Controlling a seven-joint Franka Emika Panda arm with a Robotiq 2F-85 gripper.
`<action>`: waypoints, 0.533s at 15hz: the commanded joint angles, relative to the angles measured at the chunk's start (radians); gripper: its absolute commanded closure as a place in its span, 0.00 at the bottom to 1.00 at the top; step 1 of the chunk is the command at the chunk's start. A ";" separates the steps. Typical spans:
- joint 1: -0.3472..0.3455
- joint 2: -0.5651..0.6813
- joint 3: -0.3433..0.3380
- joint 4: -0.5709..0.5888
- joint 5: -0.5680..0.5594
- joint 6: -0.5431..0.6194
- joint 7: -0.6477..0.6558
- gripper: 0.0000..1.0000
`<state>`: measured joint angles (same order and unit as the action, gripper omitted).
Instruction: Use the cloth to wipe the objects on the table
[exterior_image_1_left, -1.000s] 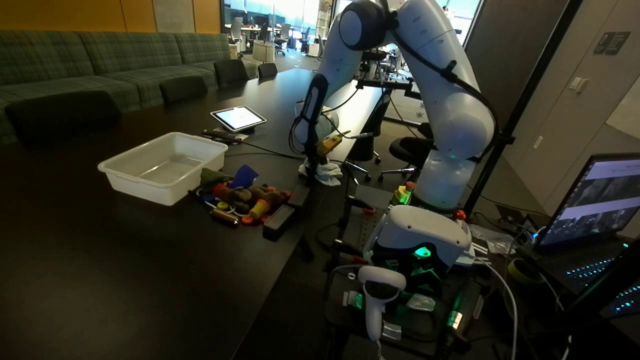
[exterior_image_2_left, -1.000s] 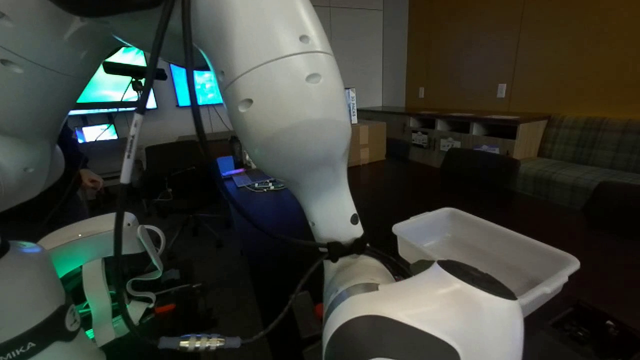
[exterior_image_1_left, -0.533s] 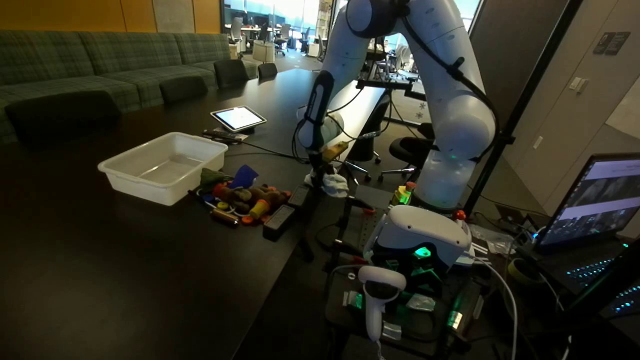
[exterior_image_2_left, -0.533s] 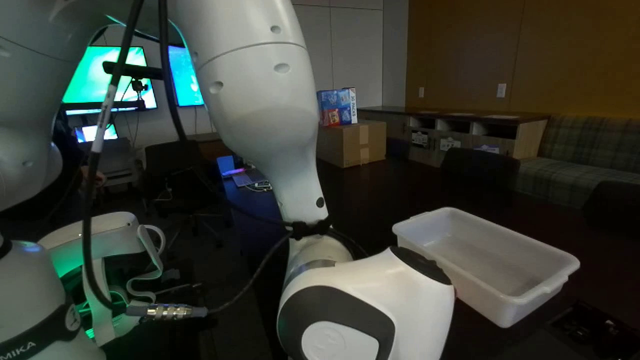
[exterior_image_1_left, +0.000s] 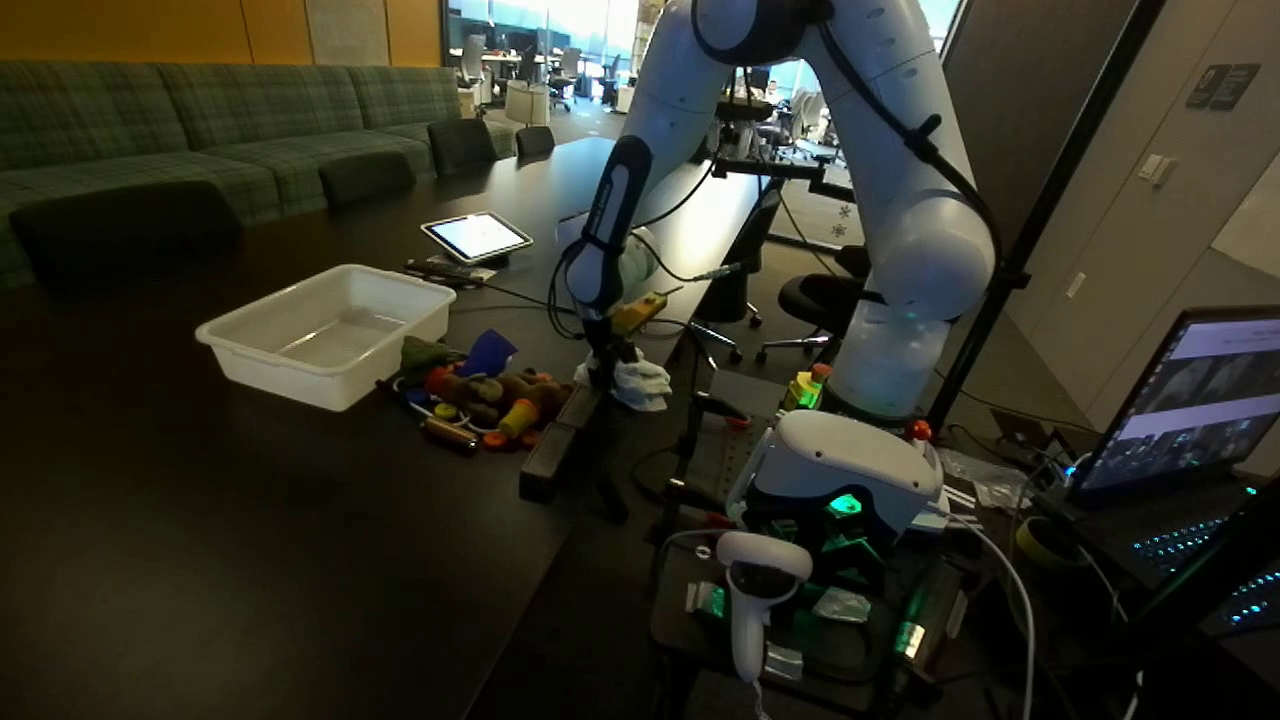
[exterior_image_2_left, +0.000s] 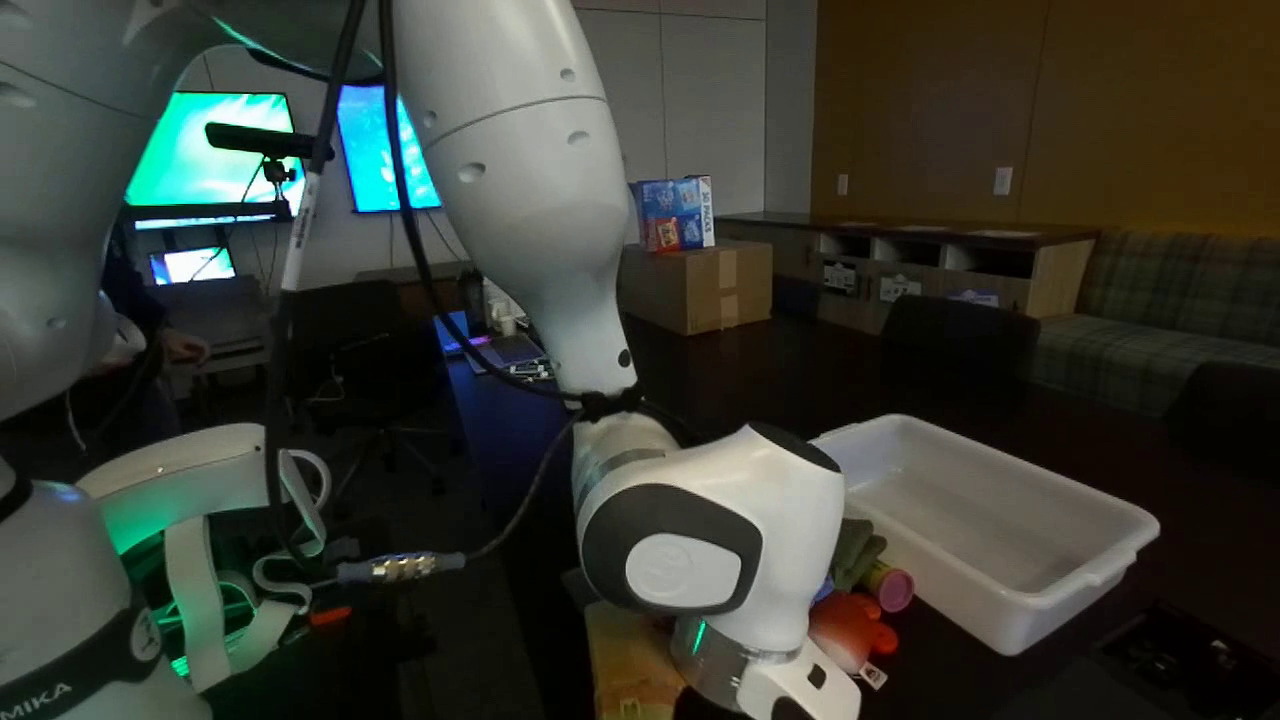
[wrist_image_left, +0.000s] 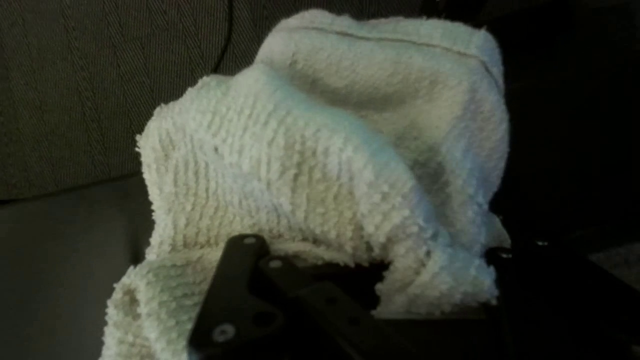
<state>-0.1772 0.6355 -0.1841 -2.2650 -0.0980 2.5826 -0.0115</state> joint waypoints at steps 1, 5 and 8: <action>0.093 -0.044 0.026 -0.018 0.023 -0.101 0.106 0.99; 0.192 -0.050 0.069 0.020 0.088 -0.249 0.289 0.99; 0.241 -0.062 0.121 0.041 0.154 -0.291 0.362 0.99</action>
<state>0.0279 0.6033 -0.1054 -2.2420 -0.0017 2.3495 0.2843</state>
